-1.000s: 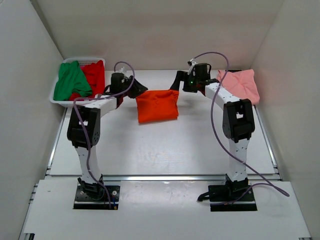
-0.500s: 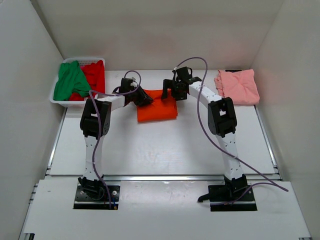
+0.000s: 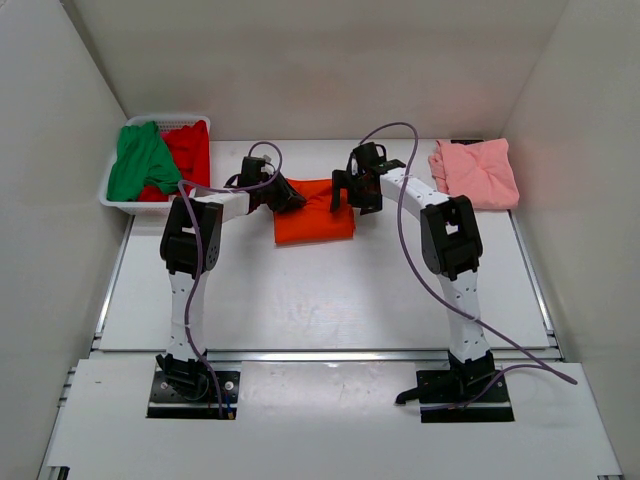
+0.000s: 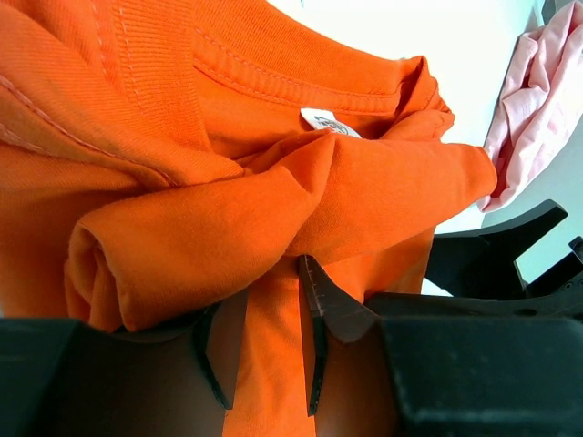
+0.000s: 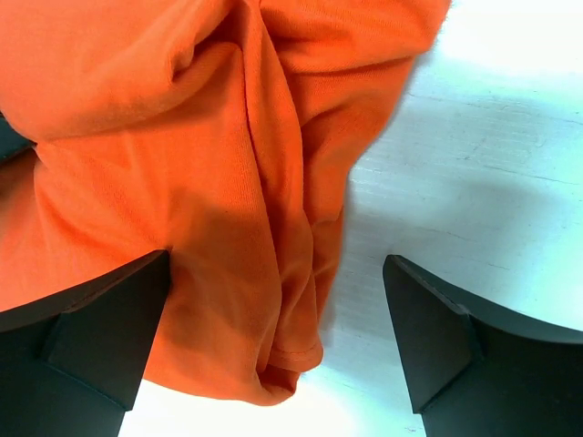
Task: Fold and stack the t-shirts
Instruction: Put the neatly folded tshirt into the corner of the board with the right arm
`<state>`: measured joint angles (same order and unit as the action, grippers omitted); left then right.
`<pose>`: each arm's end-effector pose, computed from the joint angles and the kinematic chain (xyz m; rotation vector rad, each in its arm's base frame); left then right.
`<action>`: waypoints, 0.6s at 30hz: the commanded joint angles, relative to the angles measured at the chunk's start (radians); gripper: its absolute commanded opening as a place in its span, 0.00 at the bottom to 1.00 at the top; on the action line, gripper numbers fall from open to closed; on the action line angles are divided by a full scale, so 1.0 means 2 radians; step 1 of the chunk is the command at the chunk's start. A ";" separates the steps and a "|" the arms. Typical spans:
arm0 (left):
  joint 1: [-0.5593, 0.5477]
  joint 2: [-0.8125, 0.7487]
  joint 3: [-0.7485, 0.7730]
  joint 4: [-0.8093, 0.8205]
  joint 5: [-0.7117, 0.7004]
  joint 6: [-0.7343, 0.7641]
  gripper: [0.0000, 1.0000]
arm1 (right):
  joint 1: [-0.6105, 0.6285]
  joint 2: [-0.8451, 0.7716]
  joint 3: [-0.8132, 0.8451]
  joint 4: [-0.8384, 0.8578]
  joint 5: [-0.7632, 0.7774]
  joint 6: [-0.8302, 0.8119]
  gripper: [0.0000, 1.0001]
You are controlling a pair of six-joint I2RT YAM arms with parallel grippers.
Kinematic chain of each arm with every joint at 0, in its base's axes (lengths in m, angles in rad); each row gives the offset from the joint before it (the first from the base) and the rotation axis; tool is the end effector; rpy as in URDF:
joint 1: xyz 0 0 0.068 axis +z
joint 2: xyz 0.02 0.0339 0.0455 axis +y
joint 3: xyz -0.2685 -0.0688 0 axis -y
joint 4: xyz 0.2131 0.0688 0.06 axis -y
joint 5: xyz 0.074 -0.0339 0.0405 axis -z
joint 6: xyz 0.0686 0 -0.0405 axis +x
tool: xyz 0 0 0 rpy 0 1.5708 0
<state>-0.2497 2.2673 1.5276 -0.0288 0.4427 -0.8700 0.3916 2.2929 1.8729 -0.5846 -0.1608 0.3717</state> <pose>0.4655 -0.1490 0.1256 -0.5336 2.4438 -1.0357 0.4511 0.1981 0.1633 -0.0879 2.6329 0.4823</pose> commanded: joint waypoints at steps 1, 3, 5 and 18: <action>0.000 -0.002 -0.014 -0.022 0.001 0.006 0.41 | 0.001 -0.004 0.005 -0.021 -0.003 0.007 0.99; -0.001 -0.005 -0.013 -0.023 0.003 0.005 0.40 | 0.003 0.012 0.022 -0.024 -0.028 0.010 0.99; 0.000 -0.005 -0.016 -0.023 0.000 0.006 0.40 | 0.006 0.030 0.061 -0.034 -0.054 0.011 0.99; -0.002 -0.009 -0.026 -0.016 0.004 0.009 0.39 | -0.022 0.062 0.053 0.023 -0.222 0.048 0.32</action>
<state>-0.2451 2.2669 1.5127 -0.0101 0.4587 -0.8738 0.3859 2.4351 2.0430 -0.6010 -0.4835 0.4229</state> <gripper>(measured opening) 0.395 0.382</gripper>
